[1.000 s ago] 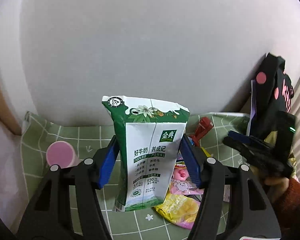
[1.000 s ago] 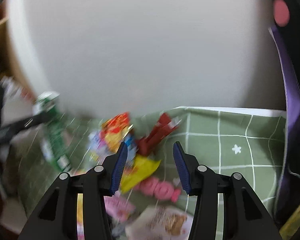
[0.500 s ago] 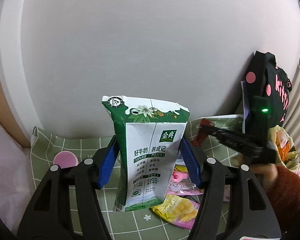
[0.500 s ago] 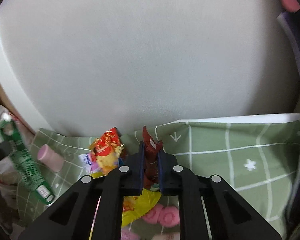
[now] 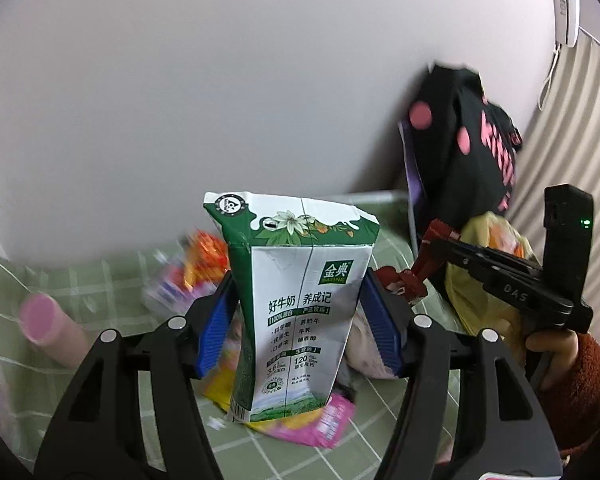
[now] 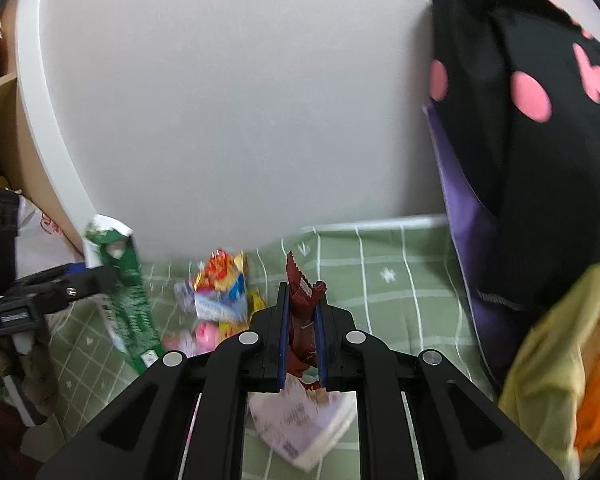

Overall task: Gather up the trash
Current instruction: 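Carry carton and red wrapper to the yellow bin and release both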

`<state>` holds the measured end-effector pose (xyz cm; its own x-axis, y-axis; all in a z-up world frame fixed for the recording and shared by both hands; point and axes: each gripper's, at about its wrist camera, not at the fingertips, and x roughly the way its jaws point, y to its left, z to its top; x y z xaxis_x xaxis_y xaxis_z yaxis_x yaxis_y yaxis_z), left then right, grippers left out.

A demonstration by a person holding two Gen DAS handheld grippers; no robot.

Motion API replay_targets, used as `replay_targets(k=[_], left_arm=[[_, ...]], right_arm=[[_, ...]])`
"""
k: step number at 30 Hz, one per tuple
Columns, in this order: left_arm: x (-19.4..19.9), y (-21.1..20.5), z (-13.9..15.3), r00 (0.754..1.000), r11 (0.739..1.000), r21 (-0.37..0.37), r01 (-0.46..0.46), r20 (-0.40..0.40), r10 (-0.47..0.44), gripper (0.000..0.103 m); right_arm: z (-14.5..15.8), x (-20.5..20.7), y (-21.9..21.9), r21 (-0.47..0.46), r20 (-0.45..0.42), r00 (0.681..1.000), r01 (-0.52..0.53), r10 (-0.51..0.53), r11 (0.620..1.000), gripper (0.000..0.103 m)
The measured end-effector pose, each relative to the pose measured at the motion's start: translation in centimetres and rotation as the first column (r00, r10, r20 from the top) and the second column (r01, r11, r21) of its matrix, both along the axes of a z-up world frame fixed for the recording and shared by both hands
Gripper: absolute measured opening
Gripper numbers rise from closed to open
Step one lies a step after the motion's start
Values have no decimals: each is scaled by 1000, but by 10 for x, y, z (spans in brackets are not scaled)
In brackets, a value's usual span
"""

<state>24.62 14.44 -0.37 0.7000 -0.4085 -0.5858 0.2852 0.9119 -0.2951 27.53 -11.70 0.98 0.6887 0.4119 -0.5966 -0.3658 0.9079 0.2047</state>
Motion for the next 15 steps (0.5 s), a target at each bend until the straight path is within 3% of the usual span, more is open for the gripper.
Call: replay_targets(k=[5, 7, 11, 15], left_arm=[[9, -23, -31, 993, 996, 83, 29, -119, -19, 58], [8, -27, -31, 992, 998, 61, 33, -123, -25, 58], [5, -39, -9, 998, 998, 47, 41, -45, -39, 58], [7, -63, 29, 994, 996, 41, 77, 68, -80, 58]], right_arm=[[-11, -24, -22, -3, -40, 999, 32, -32, 999, 11], [-9, -30, -32, -2, -45, 998, 48, -48, 999, 12], [3, -42, -49, -5, -21, 997, 75, -75, 997, 12], [29, -56, -72, -35, 61, 991, 125, -122, 992, 12]])
